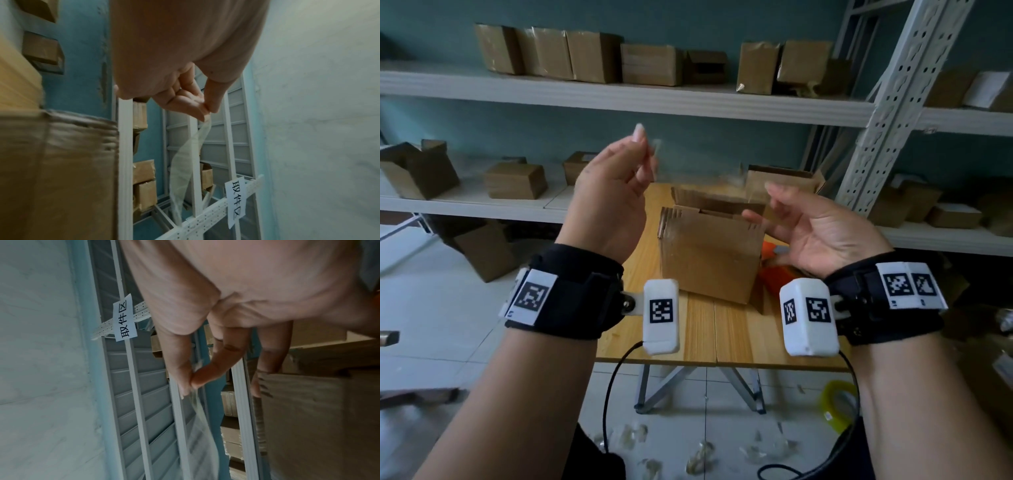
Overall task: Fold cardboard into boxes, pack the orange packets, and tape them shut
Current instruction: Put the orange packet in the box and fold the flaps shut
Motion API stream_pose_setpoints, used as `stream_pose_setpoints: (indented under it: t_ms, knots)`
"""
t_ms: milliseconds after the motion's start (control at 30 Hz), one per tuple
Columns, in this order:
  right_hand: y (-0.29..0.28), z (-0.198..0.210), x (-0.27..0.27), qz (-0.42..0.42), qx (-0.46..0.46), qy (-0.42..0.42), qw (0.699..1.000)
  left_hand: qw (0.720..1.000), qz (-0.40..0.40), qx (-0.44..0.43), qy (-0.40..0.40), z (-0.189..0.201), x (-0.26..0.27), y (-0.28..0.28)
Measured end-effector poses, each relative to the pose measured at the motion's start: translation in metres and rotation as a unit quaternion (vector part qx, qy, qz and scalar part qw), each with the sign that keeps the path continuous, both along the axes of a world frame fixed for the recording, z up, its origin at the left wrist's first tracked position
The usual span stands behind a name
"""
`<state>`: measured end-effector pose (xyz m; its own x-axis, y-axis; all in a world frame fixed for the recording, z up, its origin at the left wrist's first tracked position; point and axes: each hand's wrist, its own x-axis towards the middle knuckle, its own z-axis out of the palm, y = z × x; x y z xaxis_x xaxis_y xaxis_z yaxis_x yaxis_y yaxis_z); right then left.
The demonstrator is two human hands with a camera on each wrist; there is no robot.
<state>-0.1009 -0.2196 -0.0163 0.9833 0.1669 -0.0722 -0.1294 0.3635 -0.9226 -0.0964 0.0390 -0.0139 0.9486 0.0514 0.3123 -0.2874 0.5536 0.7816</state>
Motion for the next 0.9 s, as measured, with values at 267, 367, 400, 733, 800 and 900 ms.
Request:
stream_pose_setpoints:
  t_ms: [267, 367, 400, 733, 800, 900]
  knots:
    - [-0.003, 0.008, 0.005, -0.116, -0.032, -0.111, 0.987, 0.998, -0.019, -0.022, -0.050, 0.015, 0.026, -0.051]
    - [-0.005, 0.007, 0.009, -0.178, -0.065, -0.150, 0.970, 1.000, 0.003, 0.003, 0.014, 0.000, 0.041, -0.057]
    - [-0.006, 0.007, 0.010, -0.190, -0.078, -0.159, 0.966, 0.999, 0.012, 0.018, 0.034, -0.004, 0.045, -0.057]
    - [0.000, 0.003, 0.013, -0.198, -0.075, -0.137, 0.968, 0.981, 0.075, -0.003, 0.178, -0.041, 0.053, -0.071]
    - [0.006, 0.001, 0.013, -0.189, -0.042, -0.118, 0.974, 0.980, 0.086, -0.040, 0.177, -0.046, 0.051, -0.073]
    - [0.019, -0.006, 0.016, -0.165, 0.036, -0.084, 0.982, 0.962, 0.031, -0.151, 0.224, -0.052, 0.060, -0.065]
